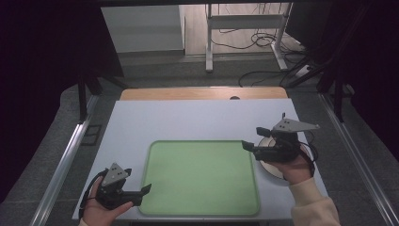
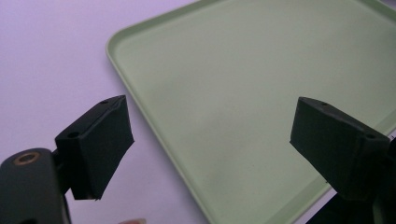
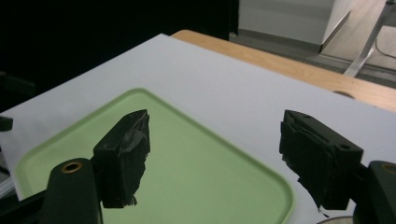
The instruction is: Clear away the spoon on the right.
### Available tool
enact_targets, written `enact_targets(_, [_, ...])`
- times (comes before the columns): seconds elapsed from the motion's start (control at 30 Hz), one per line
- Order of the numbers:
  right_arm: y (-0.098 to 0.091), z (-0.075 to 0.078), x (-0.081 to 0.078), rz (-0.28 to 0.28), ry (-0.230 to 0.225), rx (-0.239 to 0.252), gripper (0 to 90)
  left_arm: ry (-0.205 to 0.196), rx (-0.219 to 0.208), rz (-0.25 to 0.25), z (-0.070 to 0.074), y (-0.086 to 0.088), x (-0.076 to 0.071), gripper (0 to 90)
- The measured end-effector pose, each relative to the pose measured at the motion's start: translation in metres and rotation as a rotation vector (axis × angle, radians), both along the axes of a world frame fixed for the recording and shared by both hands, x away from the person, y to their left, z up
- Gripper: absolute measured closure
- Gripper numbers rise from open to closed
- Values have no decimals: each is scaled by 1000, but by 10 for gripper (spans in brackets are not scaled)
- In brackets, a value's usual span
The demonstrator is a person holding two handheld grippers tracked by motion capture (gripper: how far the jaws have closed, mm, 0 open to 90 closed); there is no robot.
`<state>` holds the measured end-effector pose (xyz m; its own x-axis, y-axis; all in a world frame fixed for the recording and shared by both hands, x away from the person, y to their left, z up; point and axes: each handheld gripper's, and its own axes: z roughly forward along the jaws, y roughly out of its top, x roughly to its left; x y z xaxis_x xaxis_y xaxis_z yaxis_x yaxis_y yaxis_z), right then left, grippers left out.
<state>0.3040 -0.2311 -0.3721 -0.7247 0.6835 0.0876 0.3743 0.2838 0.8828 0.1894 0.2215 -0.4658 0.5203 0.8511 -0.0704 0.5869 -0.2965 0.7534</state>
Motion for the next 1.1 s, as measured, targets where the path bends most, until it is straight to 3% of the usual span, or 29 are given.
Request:
enact_targets(0.27, [-7,9,16,-12,-23,37,243,5,3,-3,-1,-1,4,125])
enact_targets(0.4, [-12,7,18,-17,-43,12,243,6,9,-4,-3,0,5,126])
enact_targets(0.7, [-33,1,26,-66,-30,36,245,11,14,6,-5,0,5,127])
enact_targets(1.1, [-48,-5,38,-112,-17,19,247,16,18,8,-7,1,5,127])
